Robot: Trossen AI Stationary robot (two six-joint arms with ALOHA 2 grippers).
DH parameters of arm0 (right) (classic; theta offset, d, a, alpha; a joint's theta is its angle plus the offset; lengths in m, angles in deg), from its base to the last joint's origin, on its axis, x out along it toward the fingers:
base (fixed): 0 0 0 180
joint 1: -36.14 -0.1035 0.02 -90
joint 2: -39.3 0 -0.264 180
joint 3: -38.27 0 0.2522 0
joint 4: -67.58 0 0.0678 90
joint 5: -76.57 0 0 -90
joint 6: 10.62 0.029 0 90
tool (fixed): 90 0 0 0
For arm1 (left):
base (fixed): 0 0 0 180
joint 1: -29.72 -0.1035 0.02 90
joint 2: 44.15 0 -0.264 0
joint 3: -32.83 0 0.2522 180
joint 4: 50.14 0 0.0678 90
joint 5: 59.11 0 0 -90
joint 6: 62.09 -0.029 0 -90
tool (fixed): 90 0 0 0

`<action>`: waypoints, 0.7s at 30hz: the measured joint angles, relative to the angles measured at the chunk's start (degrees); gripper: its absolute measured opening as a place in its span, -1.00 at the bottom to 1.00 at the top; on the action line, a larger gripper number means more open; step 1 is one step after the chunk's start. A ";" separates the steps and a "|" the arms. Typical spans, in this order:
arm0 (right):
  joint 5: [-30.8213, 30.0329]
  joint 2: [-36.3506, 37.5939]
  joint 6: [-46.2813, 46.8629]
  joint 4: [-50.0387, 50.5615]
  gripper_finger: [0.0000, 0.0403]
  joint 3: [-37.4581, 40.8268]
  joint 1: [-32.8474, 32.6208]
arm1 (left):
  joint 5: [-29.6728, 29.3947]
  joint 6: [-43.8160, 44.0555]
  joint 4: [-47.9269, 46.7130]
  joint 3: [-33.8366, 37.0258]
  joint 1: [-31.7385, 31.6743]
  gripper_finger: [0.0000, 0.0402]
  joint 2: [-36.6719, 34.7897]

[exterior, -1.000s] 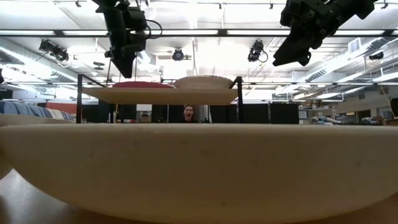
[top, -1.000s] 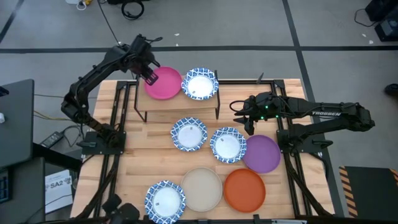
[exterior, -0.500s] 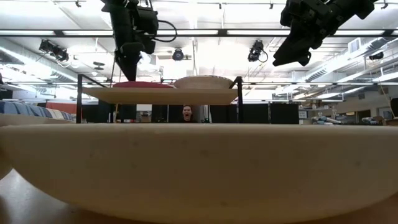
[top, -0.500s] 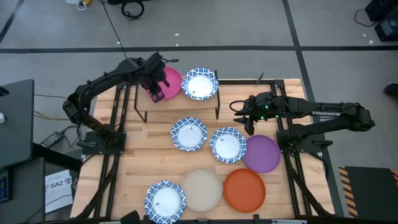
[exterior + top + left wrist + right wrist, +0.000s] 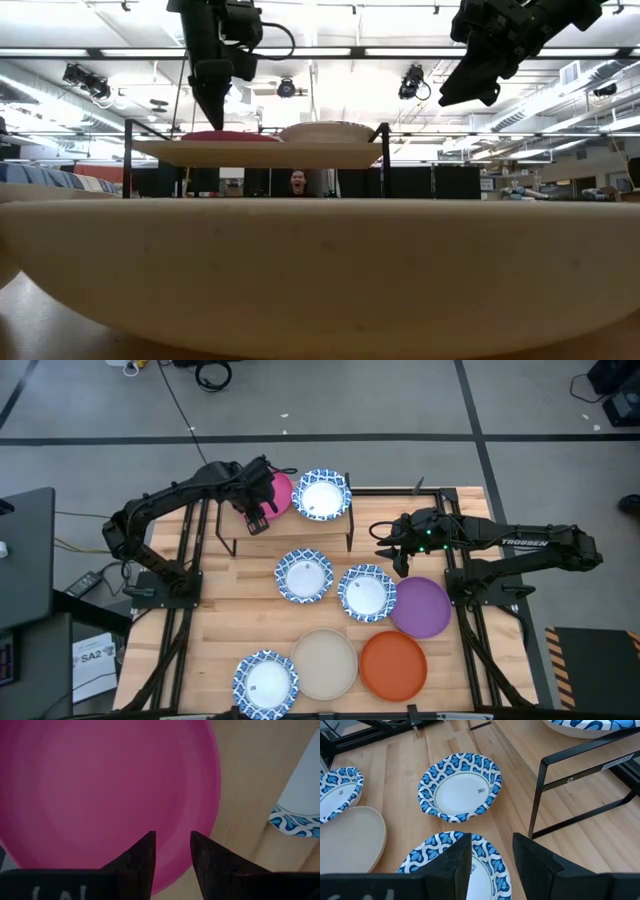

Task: Place and stack plates onto a shelf
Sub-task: Put the pink plate on the shelf

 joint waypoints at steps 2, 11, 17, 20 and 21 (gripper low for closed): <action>0.00 0.00 0.00 0.02 -0.26 0.00 0.02 | -0.06 0.00 0.00 0.00 0.01 -0.36 0.00; 0.00 0.00 0.00 0.01 -0.26 0.00 0.01 | -0.06 0.02 0.05 0.00 0.01 -0.36 0.00; 0.02 0.00 0.00 0.00 -0.26 0.00 0.02 | -0.06 0.22 0.07 -0.02 0.01 -0.36 0.00; 0.02 0.00 0.00 0.01 -0.26 0.00 0.02 | -0.06 0.41 0.33 -0.02 0.01 -0.36 0.00; 0.01 0.00 0.00 0.02 -0.26 0.00 0.01 | -0.06 0.42 0.67 -0.02 0.01 -0.36 0.00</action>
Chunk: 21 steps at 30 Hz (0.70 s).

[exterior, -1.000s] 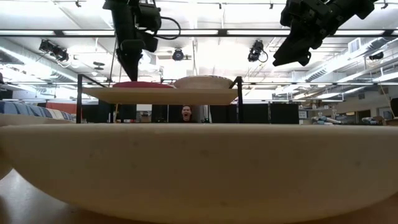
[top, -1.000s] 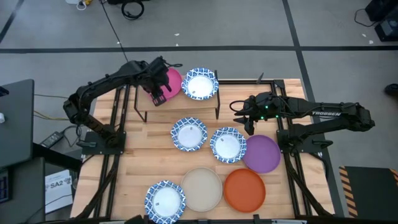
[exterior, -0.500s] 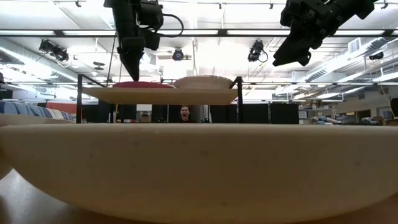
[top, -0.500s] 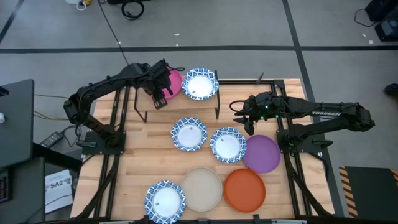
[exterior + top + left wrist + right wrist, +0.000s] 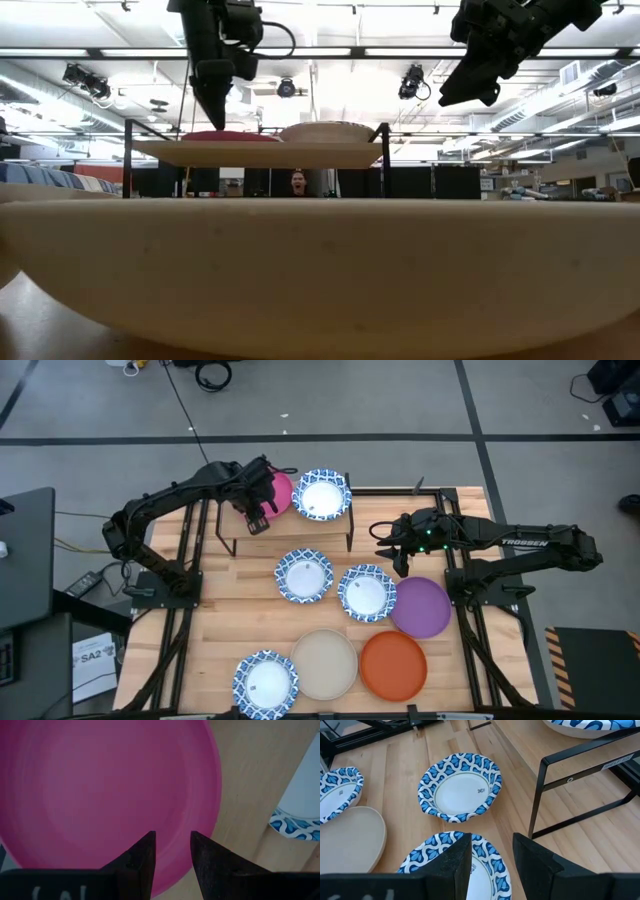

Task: Place and stack plates onto a shelf
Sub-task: Put the pink plate on the shelf

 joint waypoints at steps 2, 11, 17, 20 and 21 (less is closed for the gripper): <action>0.01 0.00 0.00 -0.02 -0.26 0.00 0.01 | 0.00 0.00 0.70 0.00 0.00 -0.36 0.00; 0.01 0.00 0.00 -0.02 -0.26 0.00 -0.01 | 0.00 0.02 1.65 -0.09 0.00 -0.36 3.09; -0.01 0.00 0.00 -0.04 -0.26 0.00 0.01 | 0.07 0.02 1.77 -0.09 0.00 -0.36 4.07; 0.00 0.00 0.00 -0.04 -0.26 0.00 0.01 | 0.17 0.04 0.90 -0.09 -0.02 -0.36 4.07; -0.01 0.00 0.00 -0.04 -0.26 0.00 0.01 | 0.17 0.04 0.05 -0.09 -0.02 -0.36 4.07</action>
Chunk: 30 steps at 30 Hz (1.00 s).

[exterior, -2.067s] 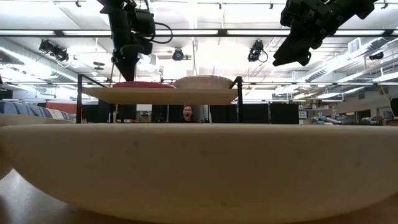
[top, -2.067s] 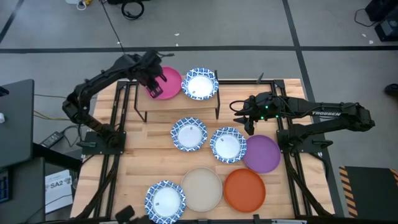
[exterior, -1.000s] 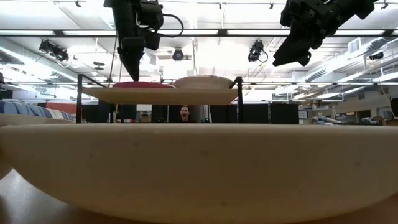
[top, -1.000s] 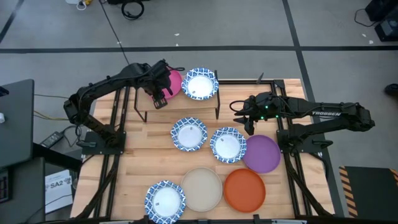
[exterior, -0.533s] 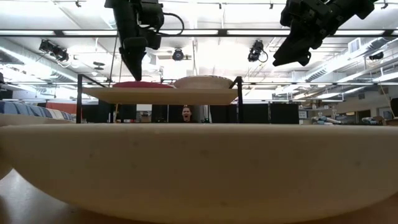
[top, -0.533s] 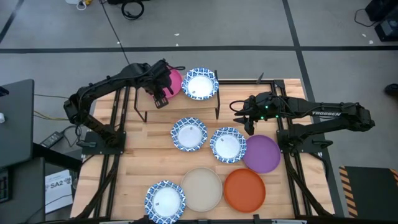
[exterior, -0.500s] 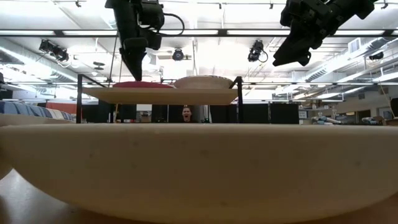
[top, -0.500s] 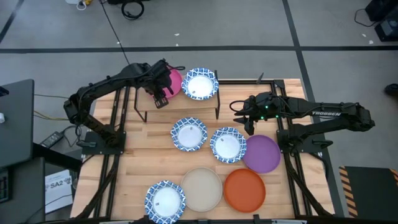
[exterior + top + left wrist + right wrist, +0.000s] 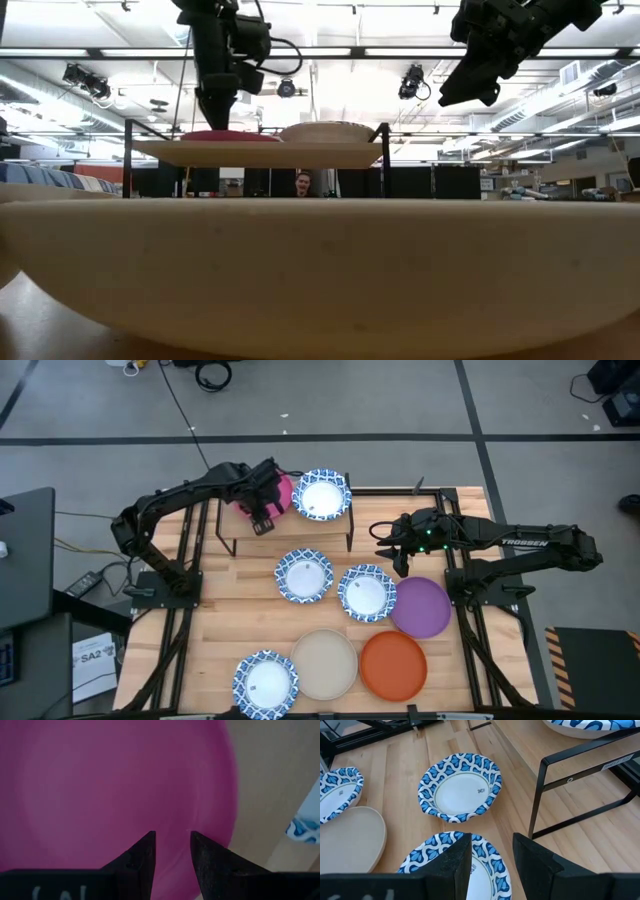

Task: Place and stack plates onto a shelf
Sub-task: Put the pink plate on the shelf

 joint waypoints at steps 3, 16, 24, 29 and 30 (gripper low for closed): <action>0.01 0.00 0.00 0.00 -0.26 0.00 -0.01 | 0.04 0.00 -2.11 0.00 0.09 -0.36 0.00; 0.01 0.00 0.00 -0.02 -0.26 0.00 -0.02 | -0.64 0.01 -4.64 0.09 3.09 -0.37 -0.42; 0.03 0.00 0.16 -0.02 -0.26 0.00 -0.05 | -3.04 0.91 -5.75 -1.19 3.87 -0.42 -3.48; 0.40 0.00 2.33 0.02 -0.26 0.00 -0.38 | -2.31 3.98 -6.23 -1.68 5.27 -0.42 -6.72; 0.43 -0.02 3.13 0.08 -0.26 0.00 -0.53 | -2.12 4.32 -6.25 -1.68 5.72 -0.42 -7.44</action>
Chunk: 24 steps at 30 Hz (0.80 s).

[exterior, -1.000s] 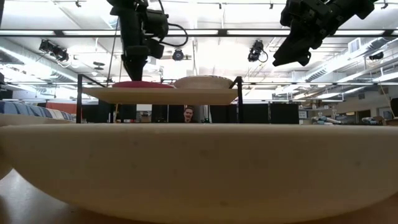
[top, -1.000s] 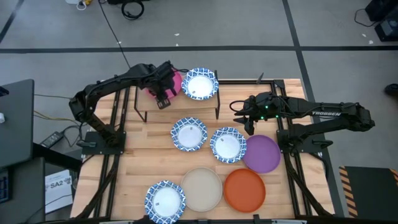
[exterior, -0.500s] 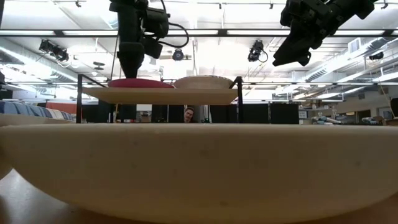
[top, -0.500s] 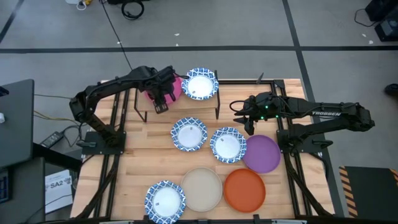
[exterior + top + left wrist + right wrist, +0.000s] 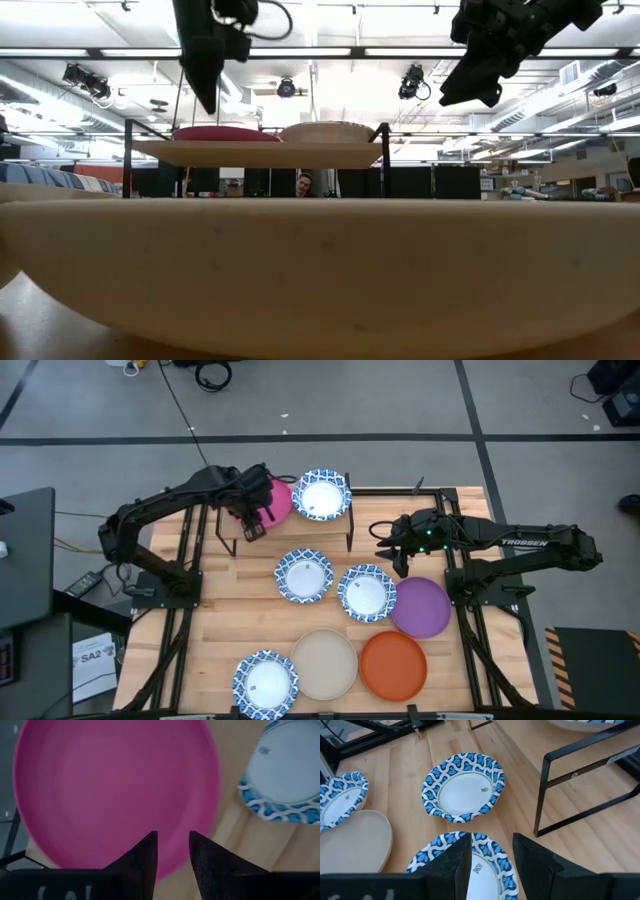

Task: Place and stack plates onto a shelf
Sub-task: Put the pink plate on the shelf, then stack the top right white patterned bowl on top of the other white patterned bowl on the shelf

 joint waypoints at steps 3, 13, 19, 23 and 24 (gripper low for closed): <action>-0.02 0.00 1.32 0.07 -0.26 0.00 -1.00 | 1.29 1.67 -0.66 0.00 1.76 -0.42 -2.06; -3.26 -2.12 3.56 2.58 -0.26 0.00 -4.40 | 5.17 9.48 0.19 -0.04 11.77 -0.42 -6.36; -4.13 -7.35 4.53 3.05 -0.26 0.00 -4.47 | 5.22 10.26 0.62 -0.04 17.61 -0.42 -5.78; -4.10 -10.89 4.56 3.15 -0.26 0.00 -4.04 | 5.20 10.32 1.66 -0.02 20.37 -0.42 -5.67; -4.03 -11.69 4.57 3.15 -0.26 0.01 -3.75 | 5.20 10.52 1.89 -0.02 20.87 -0.42 -5.67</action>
